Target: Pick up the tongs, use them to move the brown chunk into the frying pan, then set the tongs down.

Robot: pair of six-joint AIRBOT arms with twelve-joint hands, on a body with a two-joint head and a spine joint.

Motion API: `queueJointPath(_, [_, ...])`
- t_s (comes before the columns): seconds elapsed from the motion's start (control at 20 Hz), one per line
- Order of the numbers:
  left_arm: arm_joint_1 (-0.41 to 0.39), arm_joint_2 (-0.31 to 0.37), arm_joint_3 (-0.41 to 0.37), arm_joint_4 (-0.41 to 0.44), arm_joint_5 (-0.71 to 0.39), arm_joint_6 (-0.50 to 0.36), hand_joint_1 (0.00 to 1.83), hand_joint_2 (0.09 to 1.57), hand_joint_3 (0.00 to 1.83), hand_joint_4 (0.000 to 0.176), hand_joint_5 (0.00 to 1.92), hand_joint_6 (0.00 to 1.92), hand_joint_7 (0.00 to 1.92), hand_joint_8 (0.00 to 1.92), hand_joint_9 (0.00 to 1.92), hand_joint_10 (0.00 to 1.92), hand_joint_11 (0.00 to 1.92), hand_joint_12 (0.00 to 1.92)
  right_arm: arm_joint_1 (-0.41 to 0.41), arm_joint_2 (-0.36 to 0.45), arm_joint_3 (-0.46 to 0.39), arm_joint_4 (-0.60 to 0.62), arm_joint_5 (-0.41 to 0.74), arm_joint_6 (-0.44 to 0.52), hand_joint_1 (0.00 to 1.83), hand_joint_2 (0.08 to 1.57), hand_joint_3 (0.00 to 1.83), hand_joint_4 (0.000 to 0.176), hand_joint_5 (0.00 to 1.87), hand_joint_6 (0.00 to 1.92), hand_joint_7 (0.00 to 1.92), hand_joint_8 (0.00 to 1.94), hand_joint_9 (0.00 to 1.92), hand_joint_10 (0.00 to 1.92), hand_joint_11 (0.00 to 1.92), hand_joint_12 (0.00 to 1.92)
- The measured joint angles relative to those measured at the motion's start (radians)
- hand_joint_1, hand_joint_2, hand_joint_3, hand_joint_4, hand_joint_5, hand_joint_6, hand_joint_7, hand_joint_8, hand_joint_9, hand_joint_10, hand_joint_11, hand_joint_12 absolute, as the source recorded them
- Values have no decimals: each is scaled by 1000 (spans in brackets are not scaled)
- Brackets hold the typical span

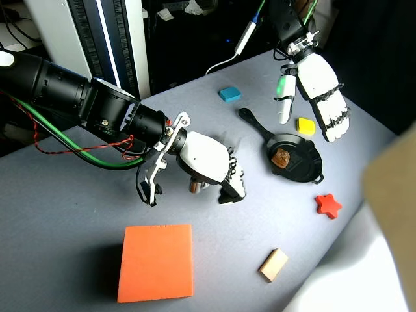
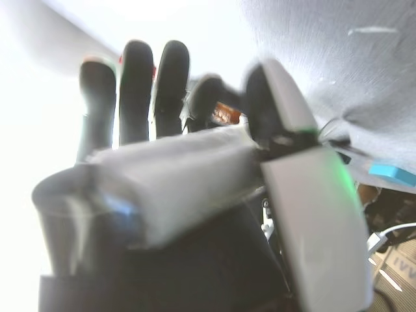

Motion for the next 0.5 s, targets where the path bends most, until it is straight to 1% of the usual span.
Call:
queueJointPath(0.05, [0,0,0,0,0,0,0,1200,1,25,29,1,51,1,34,1,0,195,-5,0,0,-1,-4,-3,420,1375,0,0,49,877,199,613,39,1010,0,1576])
queueJointPath(0.1, [0,0,0,0,0,0,0,1199,0,23,40,6,49,0,31,2,0,189,-11,2,0,0,-6,-3,469,1273,0,0,2,704,193,368,1,840,0,1362])
queueJointPath(0.15, [-2,0,0,1,1,0,0,1199,0,23,40,6,49,0,31,2,0,189,-11,4,-1,0,-5,-3,469,1273,0,0,2,704,193,368,1,840,0,1362])
queueJointPath(0.2, [-7,0,0,2,1,0,0,1203,1,20,57,6,65,1,50,4,0,211,-15,14,-5,0,-5,-3,445,1184,0,0,0,519,190,167,0,587,0,1099])
queueJointPath(0.25, [-8,0,0,7,-2,0,0,1205,1,19,33,6,46,3,20,7,0,101,-18,26,-11,0,-8,-3,397,1161,0,0,0,397,147,98,0,393,0,782])
queueJointPath(0.3, [-9,0,-6,4,-5,0,0,1205,0,18,47,4,55,3,37,5,0,191,-19,43,-26,0,-10,-3,365,1151,0,0,0,281,113,51,0,240,0,437])
queueJointPath(0.35, [-9,0,-8,4,-5,-1,0,1205,0,18,47,4,55,3,37,5,0,191,-23,51,-35,0,-14,-2,365,1151,0,0,0,281,113,51,0,240,0,437])
queueJointPath(0.4, [-9,0,-10,6,-1,-1,0,1208,2,19,51,3,54,2,42,5,0,209,-26,69,-57,0,-19,-4,322,1125,0,0,0,134,76,20,0,115,0,131])
queueJointPath(0.45, [-9,0,-10,6,0,-1,0,1212,2,17,63,6,57,1,40,2,0,181,-32,82,-76,0,-20,-11,301,1072,0,0,0,14,39,3,0,19,0,4])
queueJointPath(0.5, [-9,0,-10,6,-1,0,0,1206,0,19,65,6,59,2,42,3,0,176,-38,95,-93,0,-19,-13,321,1038,0,0,0,2,12,0,0,3,0,0])
